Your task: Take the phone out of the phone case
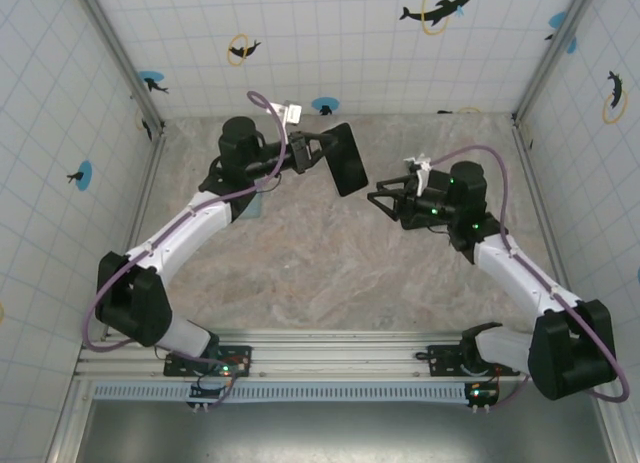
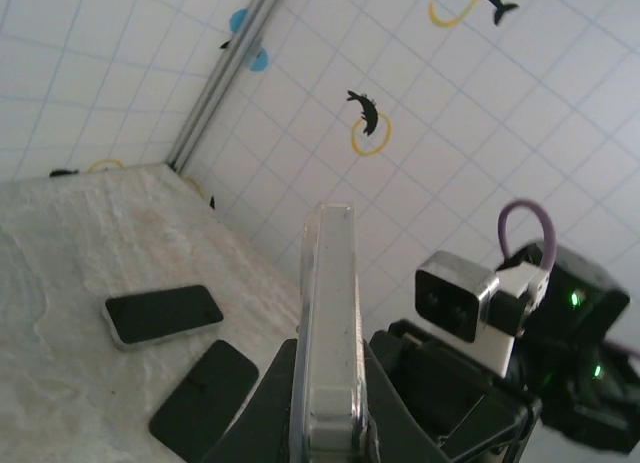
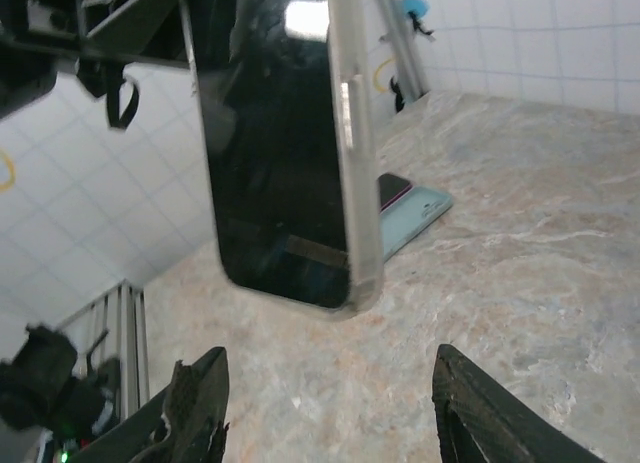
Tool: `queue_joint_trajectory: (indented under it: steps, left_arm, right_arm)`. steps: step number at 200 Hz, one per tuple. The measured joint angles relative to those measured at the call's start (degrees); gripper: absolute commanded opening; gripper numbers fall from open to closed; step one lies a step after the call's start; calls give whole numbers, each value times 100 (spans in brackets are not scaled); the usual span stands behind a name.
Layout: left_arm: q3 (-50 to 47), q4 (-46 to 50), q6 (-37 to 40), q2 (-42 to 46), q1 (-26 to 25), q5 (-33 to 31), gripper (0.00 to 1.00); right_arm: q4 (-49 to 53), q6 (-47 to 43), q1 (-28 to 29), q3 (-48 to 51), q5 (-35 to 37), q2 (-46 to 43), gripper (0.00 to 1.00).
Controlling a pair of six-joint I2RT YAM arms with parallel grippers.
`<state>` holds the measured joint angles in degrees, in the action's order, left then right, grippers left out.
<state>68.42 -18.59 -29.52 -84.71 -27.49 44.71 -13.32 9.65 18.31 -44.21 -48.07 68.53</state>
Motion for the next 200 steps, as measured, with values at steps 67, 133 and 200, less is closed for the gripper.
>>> queue_joint_trajectory:
  steps: [67,133,200]
  left_arm:
    - [396,1331,2159,240,24,704,0]
    - [409,1746,2848,544,92,1106,0]
    - [415,1908,2872,597,103,1342,0]
  right_arm:
    - [1491,-2277,212,-796,-354,420,52]
    - [2481,-3790,590,-1587,-428,1073,46]
    - [2675,-4339,872,-1731,-442,1174,38]
